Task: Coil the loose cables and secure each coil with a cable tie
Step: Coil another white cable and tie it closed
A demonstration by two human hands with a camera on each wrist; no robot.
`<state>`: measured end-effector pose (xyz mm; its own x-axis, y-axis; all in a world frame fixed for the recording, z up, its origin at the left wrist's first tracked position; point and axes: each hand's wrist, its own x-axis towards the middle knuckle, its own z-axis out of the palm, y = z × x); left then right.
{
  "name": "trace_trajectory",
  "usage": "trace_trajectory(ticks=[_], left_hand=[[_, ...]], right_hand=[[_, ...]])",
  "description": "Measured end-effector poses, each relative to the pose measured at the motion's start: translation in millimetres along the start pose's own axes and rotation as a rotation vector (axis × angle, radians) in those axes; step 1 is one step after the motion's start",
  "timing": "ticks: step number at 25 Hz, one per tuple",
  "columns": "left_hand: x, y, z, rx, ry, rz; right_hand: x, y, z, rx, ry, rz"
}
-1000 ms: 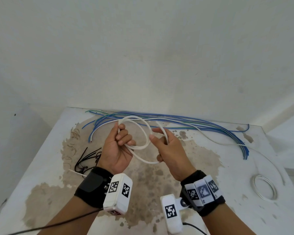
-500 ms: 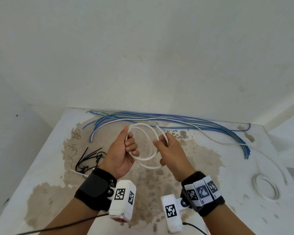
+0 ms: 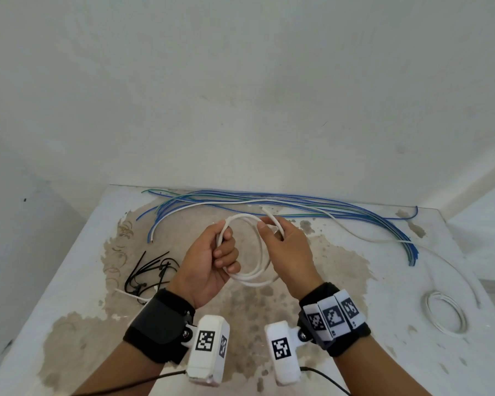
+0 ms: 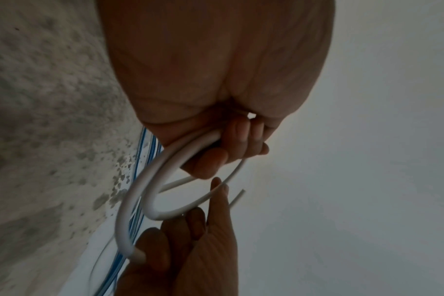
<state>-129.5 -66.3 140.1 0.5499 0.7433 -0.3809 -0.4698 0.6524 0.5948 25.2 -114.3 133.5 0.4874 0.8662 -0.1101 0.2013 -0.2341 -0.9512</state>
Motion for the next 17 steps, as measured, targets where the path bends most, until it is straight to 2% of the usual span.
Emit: trace_trajectory(ticks=[5, 8, 11, 17], left_hand=[[-3, 1, 0, -0.035, -0.054, -0.073], [-3, 2, -2, -0.009, -0.072, -0.118], [-1, 3, -8, 0.04, -0.062, -0.144], [4, 7, -14, 0.16, -0.045, -0.131]], right_hand=[[-1, -4, -3, 0.229, -0.12, 0.18], [-1, -4, -5, 0.28, -0.194, 0.297], [0, -1, -9, 0.34, -0.24, 0.291], [4, -4, -15, 0.265, -0.272, 0.256]])
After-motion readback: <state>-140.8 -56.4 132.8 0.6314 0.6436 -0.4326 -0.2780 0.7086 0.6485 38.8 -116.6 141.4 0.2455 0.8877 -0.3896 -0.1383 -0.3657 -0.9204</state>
